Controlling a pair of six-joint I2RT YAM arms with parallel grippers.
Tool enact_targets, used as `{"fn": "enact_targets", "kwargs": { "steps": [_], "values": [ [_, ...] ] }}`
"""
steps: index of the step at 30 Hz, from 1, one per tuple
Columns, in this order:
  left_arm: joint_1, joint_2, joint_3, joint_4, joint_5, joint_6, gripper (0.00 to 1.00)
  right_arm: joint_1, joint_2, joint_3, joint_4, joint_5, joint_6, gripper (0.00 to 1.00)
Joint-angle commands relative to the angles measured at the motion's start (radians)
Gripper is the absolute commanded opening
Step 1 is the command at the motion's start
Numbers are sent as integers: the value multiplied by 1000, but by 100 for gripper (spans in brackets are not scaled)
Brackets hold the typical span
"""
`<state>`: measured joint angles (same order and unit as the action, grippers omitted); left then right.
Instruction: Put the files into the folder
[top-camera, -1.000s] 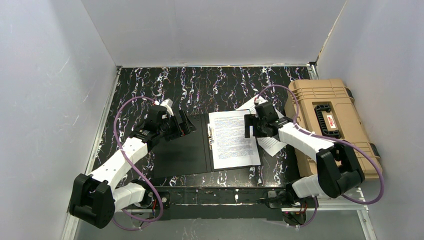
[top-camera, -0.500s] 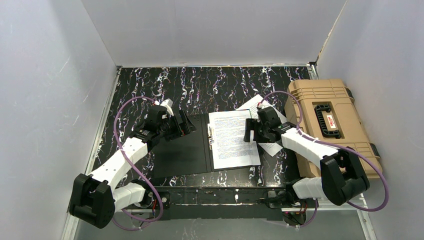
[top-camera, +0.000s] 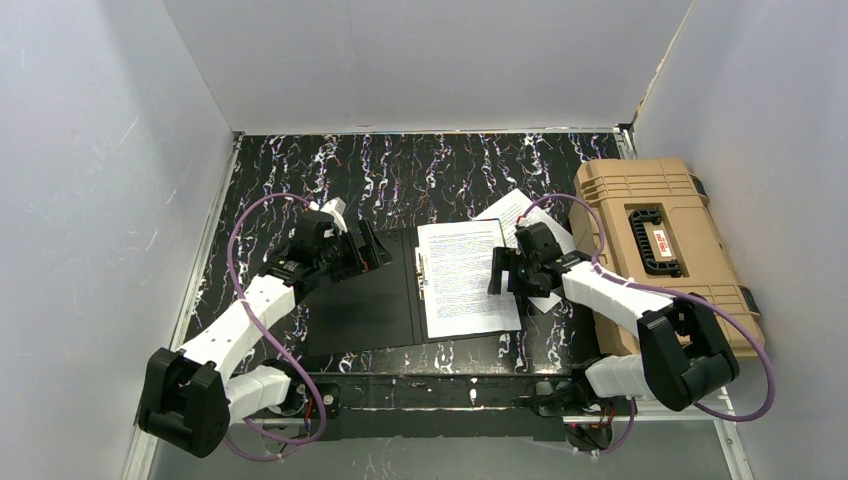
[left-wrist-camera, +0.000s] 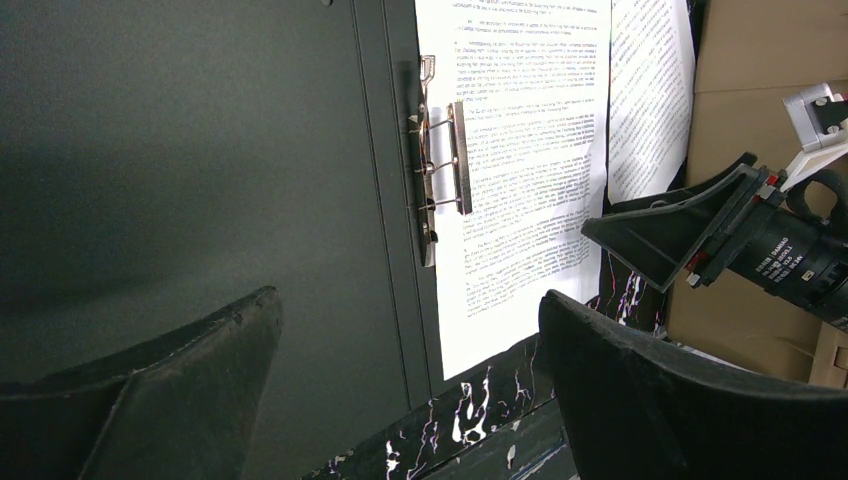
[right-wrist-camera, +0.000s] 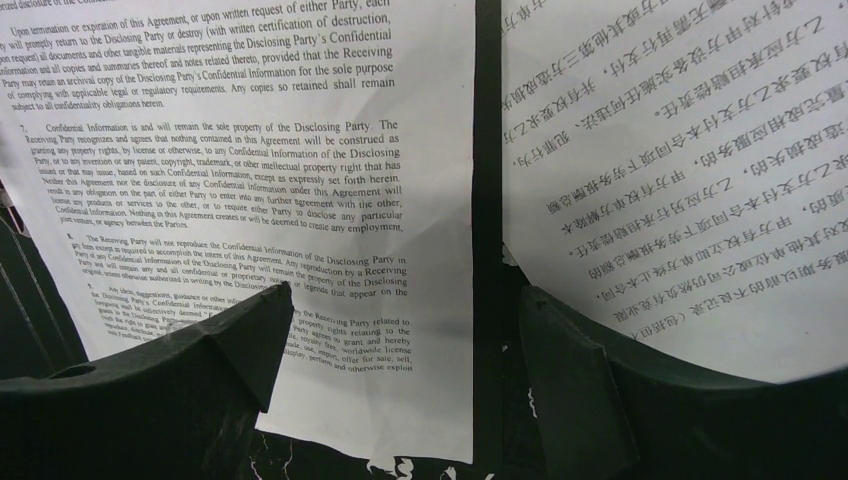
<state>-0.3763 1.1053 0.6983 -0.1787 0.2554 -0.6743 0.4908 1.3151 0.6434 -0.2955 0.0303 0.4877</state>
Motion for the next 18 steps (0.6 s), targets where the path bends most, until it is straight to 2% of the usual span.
{"fn": "enact_targets", "kwargs": {
  "steps": [1,7,18],
  "values": [
    [-3,-24,-13,4,14,3,98,-4,-12,-15,17,-18,19,92],
    [-3,-19,-11,3,15,4,98,-5,-7,-28,29,-24,23,92],
    [-3,-16,-8,2,10,3,98,-4,46,-60,121,-169,51,90]
  ]
}}
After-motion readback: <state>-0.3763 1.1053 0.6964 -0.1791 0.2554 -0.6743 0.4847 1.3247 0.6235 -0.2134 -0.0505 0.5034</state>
